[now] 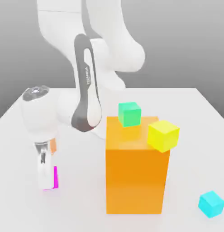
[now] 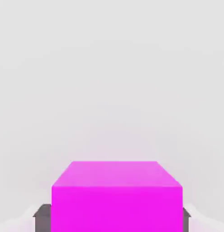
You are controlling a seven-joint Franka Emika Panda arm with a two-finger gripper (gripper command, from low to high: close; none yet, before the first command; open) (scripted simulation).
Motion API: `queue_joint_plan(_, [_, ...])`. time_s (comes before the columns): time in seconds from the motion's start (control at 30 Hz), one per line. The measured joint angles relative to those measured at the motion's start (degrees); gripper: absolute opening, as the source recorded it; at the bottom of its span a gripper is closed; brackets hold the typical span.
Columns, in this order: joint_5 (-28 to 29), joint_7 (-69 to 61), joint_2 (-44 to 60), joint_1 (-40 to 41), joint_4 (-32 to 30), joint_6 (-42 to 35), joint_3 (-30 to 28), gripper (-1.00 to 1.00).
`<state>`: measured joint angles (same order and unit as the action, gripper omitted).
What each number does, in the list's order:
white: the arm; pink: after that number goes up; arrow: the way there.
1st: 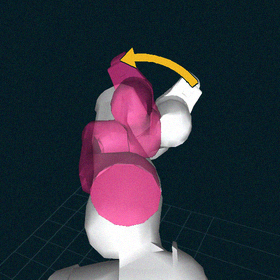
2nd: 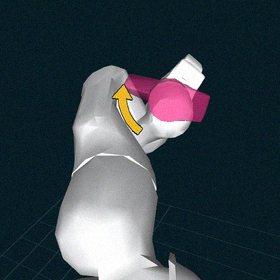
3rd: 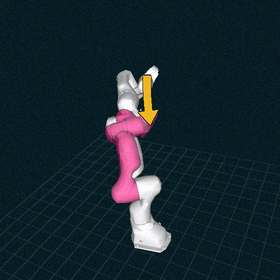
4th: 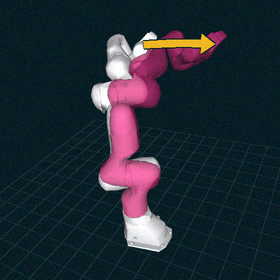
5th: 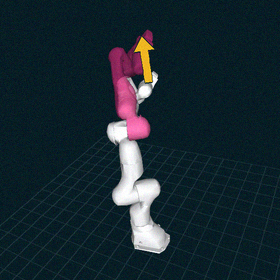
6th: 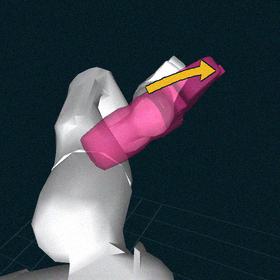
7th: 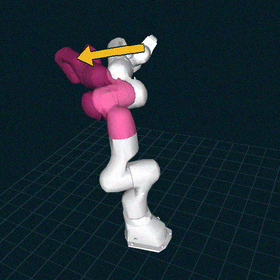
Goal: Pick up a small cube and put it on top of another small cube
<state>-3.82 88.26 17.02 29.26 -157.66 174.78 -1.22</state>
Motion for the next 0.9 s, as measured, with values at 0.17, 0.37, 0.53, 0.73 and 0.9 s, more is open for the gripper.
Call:
queue_joint_plan(0.17, [0.88, 0.73, -5.2, -0.64, -0.97, -4.25, -0.84, -1.0])
queue_joint_plan(0.37, [1.5, 0.77, -13.81, -4.15, 0.98, -12.68, 0.91, -1.0])
queue_joint_plan(0.53, [-1.39, -2.62, -12.94, -15.19, 10.95, -17.94, 7.23, -1.0])
queue_joint_plan(0.73, [-3.66, -5.8, -11.13, -27.54, 22.67, -24.12, 15.47, -1.0])
queue_joint_plan(0.9, [1.79, -2.73, -8.05, -36.27, 26.18, -27.76, 20.76, -1.0])
